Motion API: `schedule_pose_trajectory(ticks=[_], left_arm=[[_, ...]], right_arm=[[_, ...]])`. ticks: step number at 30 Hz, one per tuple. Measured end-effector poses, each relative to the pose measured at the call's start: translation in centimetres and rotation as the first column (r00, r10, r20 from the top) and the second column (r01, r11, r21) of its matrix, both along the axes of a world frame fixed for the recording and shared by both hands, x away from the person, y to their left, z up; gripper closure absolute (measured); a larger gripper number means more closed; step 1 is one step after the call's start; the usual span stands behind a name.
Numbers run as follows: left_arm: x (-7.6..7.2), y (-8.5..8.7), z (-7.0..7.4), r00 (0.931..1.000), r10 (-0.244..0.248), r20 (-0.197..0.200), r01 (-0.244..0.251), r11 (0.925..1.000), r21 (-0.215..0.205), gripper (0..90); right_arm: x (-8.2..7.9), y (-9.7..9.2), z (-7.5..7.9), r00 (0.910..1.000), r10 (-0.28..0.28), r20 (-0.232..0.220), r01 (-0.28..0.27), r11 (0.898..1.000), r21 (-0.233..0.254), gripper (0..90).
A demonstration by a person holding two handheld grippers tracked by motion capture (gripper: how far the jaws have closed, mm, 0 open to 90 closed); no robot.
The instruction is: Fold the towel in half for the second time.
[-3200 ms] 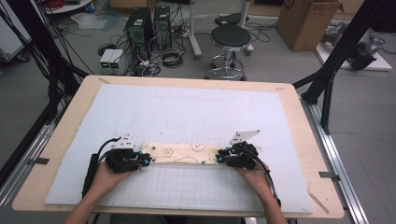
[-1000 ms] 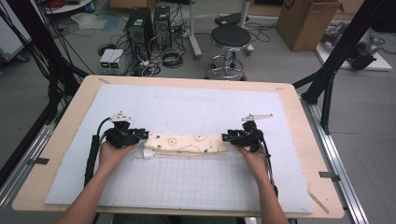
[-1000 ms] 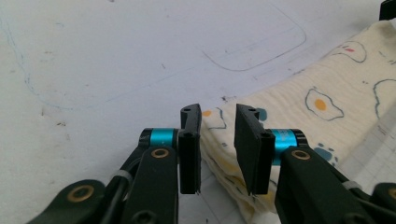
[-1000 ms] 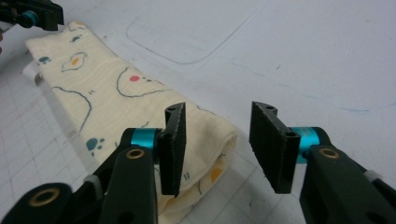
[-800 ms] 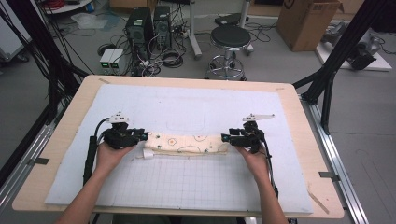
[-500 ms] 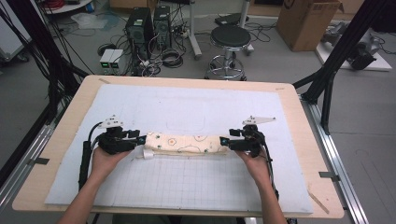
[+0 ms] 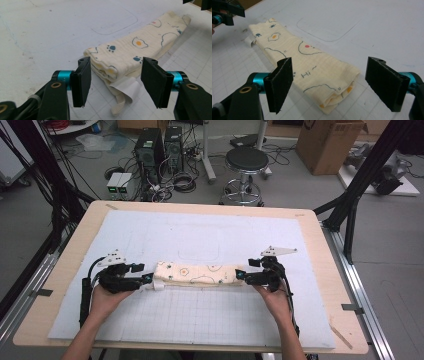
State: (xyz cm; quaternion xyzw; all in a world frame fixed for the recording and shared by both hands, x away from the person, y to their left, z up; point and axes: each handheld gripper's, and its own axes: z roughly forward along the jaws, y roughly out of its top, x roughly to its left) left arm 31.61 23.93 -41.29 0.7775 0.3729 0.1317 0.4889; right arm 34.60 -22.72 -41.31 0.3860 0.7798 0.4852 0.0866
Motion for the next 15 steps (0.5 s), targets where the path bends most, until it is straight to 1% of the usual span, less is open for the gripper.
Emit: schedule_pose_trajectory(ticks=[2,4,5,9,11,13,15], left_arm=[[-0.2,0.0,0.1,1.0,-0.006,0.005,0.006,1.0,-0.006,41.4],[-0.4,-0.1,0.2,1.0,-0.007,0.007,0.007,0.9999,-0.009,40.8],[-0.5,-0.1,0.2,0.9999,-0.01,0.009,0.01,0.9999,-0.008,40.4],[-0.8,0.0,0.1,0.9999,-0.004,0.014,0.004,0.9999,-0.014,39.6],[-0.9,0.1,0.0,0.9999,-0.002,0.013,0.002,1.0,-0.005,38.5],[-1.1,0.1,0.0,0.9999,-0.004,0.011,0.004,1.0,-0.004,38.0],[-1.4,0.2,0.0,0.9999,-0.006,0.015,0.006,1.0,-0.004,37.5]], right_arm=[[-0.2,-0.1,0.0,1.0,-0.007,-0.005,0.007,1.0,0.001,20.3],[-0.3,-0.2,-0.1,1.0,-0.009,0.004,0.009,1.0,0.006,19.3],[-0.5,-0.3,-0.1,1.0,-0.009,0.001,0.009,1.0,0.005,19.0],[-1.1,-0.4,0.0,0.9997,-0.014,0.019,0.014,1.0,-0.005,17.4],[-1.4,-0.6,0.0,0.9995,-0.015,0.028,0.015,1.0,-0.002,17.0],[-1.8,-0.8,0.1,0.9994,-0.021,0.028,0.021,1.0,0.004,15.7],[-2.0,-1.0,0.1,0.9989,-0.027,0.038,0.027,1.0,0.002,15.3]])
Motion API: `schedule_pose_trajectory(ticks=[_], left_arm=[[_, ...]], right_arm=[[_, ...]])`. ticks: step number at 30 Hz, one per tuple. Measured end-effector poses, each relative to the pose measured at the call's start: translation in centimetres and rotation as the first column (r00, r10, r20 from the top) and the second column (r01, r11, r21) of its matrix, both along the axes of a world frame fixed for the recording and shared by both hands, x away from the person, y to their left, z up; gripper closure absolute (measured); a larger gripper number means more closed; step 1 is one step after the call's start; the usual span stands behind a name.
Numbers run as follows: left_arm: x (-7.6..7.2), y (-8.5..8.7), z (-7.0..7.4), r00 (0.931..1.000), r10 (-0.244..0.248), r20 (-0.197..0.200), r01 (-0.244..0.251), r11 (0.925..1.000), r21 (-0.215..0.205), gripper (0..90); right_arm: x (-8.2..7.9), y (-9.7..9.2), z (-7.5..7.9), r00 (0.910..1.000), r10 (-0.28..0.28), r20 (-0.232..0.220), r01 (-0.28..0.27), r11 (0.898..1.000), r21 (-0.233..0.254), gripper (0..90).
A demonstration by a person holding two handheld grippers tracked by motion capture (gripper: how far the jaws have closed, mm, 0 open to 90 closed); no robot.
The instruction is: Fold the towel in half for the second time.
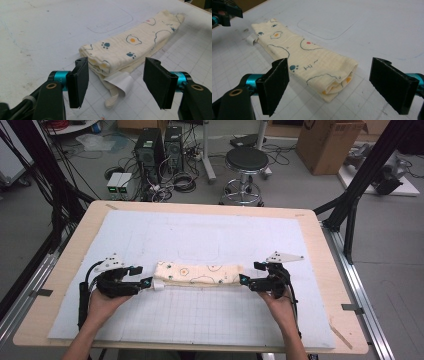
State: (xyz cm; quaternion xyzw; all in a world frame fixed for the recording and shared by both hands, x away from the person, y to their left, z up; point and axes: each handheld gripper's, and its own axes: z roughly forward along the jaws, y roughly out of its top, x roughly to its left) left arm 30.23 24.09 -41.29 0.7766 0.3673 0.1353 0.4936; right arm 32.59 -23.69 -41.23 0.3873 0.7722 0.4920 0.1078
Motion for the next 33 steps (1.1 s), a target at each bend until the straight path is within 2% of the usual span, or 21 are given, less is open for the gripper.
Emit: schedule_pose_trajectory(ticks=[8,19,33], left_arm=[[-1.3,0.2,0.1,0.9999,-0.003,0.012,0.003,1.0,0.005,35.8],[-2.2,0.3,-0.3,0.9999,0.0,0.017,0.0,0.9998,0.018,32.9],[-3.4,0.6,-0.5,0.9996,0.0,0.027,-0.001,0.999,0.046,30.5]], right_arm=[[-0.8,-0.2,0.1,1.0,-0.006,0.006,0.006,1.0,-0.001,12.8],[-1.9,-0.5,-0.1,0.9997,-0.002,0.023,0.003,1.0,-0.012,12.5],[-3.0,-0.9,-0.3,0.9998,-0.002,0.02,0.003,1.0,-0.021,12.3]])
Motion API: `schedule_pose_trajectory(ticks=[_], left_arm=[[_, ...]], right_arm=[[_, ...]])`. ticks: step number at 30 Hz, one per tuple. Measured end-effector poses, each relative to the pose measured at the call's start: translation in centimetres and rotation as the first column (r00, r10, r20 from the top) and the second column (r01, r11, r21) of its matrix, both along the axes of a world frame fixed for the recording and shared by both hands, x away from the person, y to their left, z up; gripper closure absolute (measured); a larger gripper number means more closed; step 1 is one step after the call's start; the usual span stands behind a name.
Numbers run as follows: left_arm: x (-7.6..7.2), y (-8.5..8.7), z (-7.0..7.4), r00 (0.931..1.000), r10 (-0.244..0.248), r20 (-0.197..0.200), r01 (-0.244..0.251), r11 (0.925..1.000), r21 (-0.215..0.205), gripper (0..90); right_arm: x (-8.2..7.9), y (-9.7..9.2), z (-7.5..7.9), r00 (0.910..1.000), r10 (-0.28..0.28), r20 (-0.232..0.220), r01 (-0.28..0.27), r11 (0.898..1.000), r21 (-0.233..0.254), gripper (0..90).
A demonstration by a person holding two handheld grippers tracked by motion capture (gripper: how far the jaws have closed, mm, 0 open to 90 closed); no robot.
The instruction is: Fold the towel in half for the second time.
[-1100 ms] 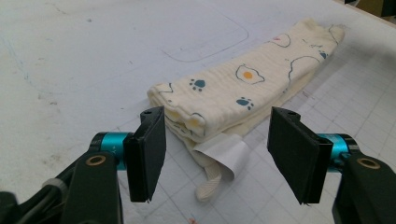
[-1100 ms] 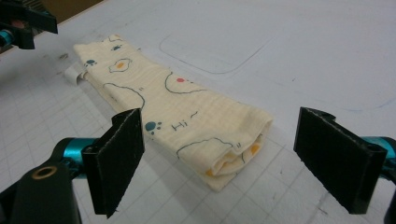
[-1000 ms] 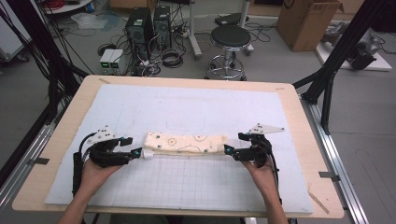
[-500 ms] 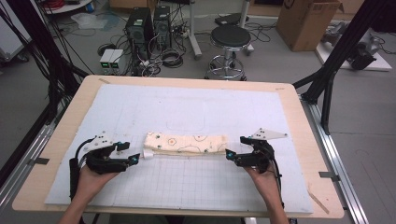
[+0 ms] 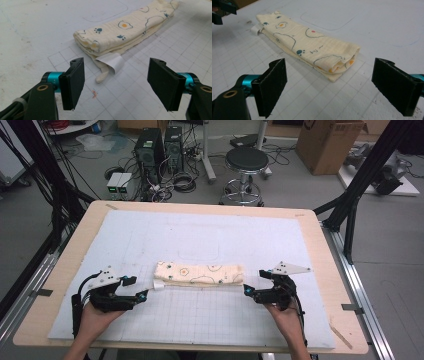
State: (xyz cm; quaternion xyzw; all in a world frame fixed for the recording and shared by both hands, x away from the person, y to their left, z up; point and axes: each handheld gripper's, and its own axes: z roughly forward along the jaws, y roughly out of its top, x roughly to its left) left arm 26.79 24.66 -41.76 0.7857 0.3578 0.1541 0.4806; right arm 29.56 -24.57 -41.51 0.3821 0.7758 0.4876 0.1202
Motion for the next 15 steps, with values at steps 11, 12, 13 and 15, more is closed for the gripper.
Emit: schedule_pose_trajectory(ticks=[11,12,13,15], left_arm=[[-1.0,0.5,0.0,0.9999,0.01,0.011,-0.01,0.9999,-0.001,29.9],[-1.1,0.5,0.0,0.9999,0.009,0.014,-0.009,1.0,0.001,29.9],[-1.1,0.5,0.0,0.9998,0.01,0.017,-0.01,0.9999,0.0,29.9],[-1.2,0.6,0.0,0.9998,0.013,0.018,-0.013,0.9999,-0.001,29.9]], right_arm=[[-0.8,-0.6,-0.3,0.9999,-0.012,0.001,0.012,1.0,0.0,12.2],[-0.8,-0.7,-0.3,0.9999,-0.011,0.002,0.011,1.0,-0.002,12.2],[-0.9,-0.8,-0.4,0.9999,-0.014,0.006,0.014,1.0,-0.007,12.2],[-1.1,-0.9,-0.4,0.9999,-0.014,0.001,0.014,1.0,-0.001,12.2]])
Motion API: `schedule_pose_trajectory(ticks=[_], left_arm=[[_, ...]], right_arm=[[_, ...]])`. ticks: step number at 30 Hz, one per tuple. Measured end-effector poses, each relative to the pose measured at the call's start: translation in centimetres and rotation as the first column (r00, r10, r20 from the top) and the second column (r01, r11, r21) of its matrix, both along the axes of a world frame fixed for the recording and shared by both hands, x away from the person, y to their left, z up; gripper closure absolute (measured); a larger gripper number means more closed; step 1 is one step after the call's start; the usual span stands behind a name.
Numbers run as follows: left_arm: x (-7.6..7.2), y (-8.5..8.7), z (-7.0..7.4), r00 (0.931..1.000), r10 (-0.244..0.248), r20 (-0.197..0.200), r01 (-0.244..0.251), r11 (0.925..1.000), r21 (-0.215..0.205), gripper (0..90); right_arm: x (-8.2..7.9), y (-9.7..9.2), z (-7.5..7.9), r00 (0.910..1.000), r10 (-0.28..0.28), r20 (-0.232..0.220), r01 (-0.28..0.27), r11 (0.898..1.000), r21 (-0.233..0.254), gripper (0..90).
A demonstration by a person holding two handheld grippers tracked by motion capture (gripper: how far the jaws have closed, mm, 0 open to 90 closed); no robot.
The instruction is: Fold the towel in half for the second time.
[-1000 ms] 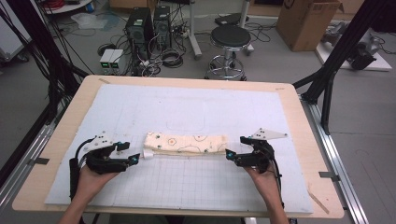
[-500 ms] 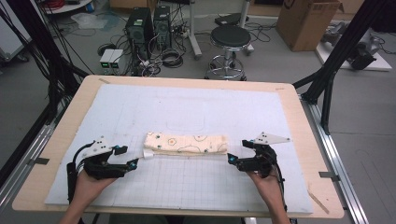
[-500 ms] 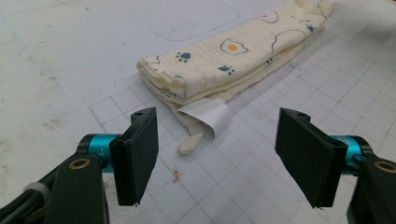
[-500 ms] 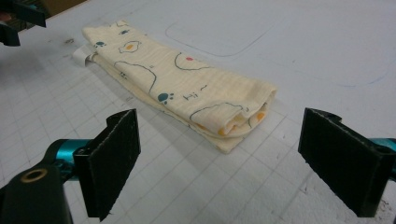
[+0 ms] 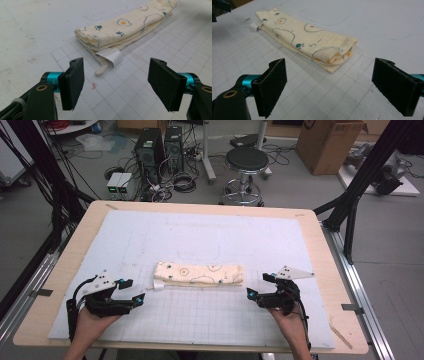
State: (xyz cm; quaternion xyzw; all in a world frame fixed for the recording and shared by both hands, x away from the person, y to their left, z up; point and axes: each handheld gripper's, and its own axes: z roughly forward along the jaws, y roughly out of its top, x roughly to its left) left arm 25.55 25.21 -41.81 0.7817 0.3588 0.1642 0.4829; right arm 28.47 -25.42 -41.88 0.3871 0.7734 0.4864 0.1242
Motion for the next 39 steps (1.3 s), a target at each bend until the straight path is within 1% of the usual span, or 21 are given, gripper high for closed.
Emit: schedule_pose_trajectory(ticks=[1,2,3,6,7,8,11,16,19,20,22,23,27,30,37,39], left_arm=[[0.0,0.1,0.0,1.0,-0.003,-0.001,0.003,1.0,0.007,29.8],[-0.1,0.1,0.0,1.0,-0.002,-0.001,0.002,1.0,0.005,29.8],[-0.1,0.1,0.0,1.0,-0.002,-0.001,0.002,1.0,0.003,29.7],[-0.3,0.2,0.0,1.0,0.001,-0.001,-0.001,1.0,0.009,29.6],[-0.3,0.3,0.0,1.0,-0.003,0.001,0.003,0.9999,0.011,29.5],[-0.4,0.2,-0.1,1.0,0.001,-0.002,-0.001,1.0,0.007,29.5],[-0.6,0.3,-0.1,1.0,0.0,-0.003,0.001,0.9998,0.019,29.4],[-0.9,0.6,-0.2,1.0,-0.001,-0.005,0.002,0.9997,0.026,29.1],[-1.2,0.7,-0.1,1.0,0.001,0.0,-0.001,0.9999,0.017,29.2],[-1.3,0.7,0.0,1.0,0.003,0.001,-0.003,0.9998,0.018,29.1],[-1.5,0.8,0.0,1.0,0.005,0.003,-0.005,0.9998,0.021,29.2],[-1.5,0.8,0.0,1.0,0.006,0.005,-0.006,0.9997,0.023,29.2],[-1.7,0.9,-0.1,1.0,0.005,0.002,-0.005,0.9996,0.028,29.1],[-1.9,0.9,-0.1,1.0,0.004,0.001,-0.004,0.9996,0.029,29.1],[-2.2,1.1,-0.2,1.0,0.005,0.003,-0.005,0.9993,0.037,29.1],[-2.3,1.2,-0.2,1.0,0.009,0.003,-0.009,0.9994,0.032,29.1]], right_arm=[[-0.1,0.0,0.0,1.0,0.0,0.001,0.0,1.0,0.0,12.2],[-0.1,-0.1,0.0,1.0,0.001,0.005,-0.001,1.0,-0.002,12.2],[-0.2,-0.1,0.0,1.0,-0.001,-0.001,0.001,1.0,-0.003,12.1],[-0.5,-0.2,-0.1,1.0,0.001,0.007,-0.001,1.0,-0.01,12.2],[-0.6,-0.2,-0.1,1.0,-0.001,0.0,0.001,1.0,-0.012,12.1],[-0.6,-0.2,-0.1,1.0,0.001,0.006,0.0,1.0,-0.018,12.2],[-0.9,-0.3,-0.1,1.0,-0.003,0.003,0.004,1.0,-0.026,12.2],[-1.4,-0.5,-0.2,1.0,-0.002,-0.002,0.002,1.0,-0.027,12.2],[-1.6,-0.6,-0.3,1.0,-0.003,0.007,0.003,1.0,-0.03,12.2],[-1.7,-0.6,-0.3,1.0,-0.006,0.0,0.006,1.0,-0.029,12.2],[-1.9,-0.7,-0.3,1.0,-0.006,0.004,0.006,0.999,-0.032,12.2],[-2.1,-0.7,-0.2,1.0,-0.007,-0.005,0.007,0.999,-0.031,12.2],[-2.3,-0.8,-0.4,1.0,-0.006,0.003,0.006,0.999,-0.036,12.1],[-2.5,-1.0,-0.5,1.0,-0.008,-0.004,0.008,0.999,-0.031,12.1],[-2.9,-1.3,-0.6,0.9999,-0.013,-0.004,0.013,0.999,-0.035,12.1],[-3.0,-1.3,-0.6,0.9998,-0.015,-0.009,0.015,0.999,-0.034,12.2]])
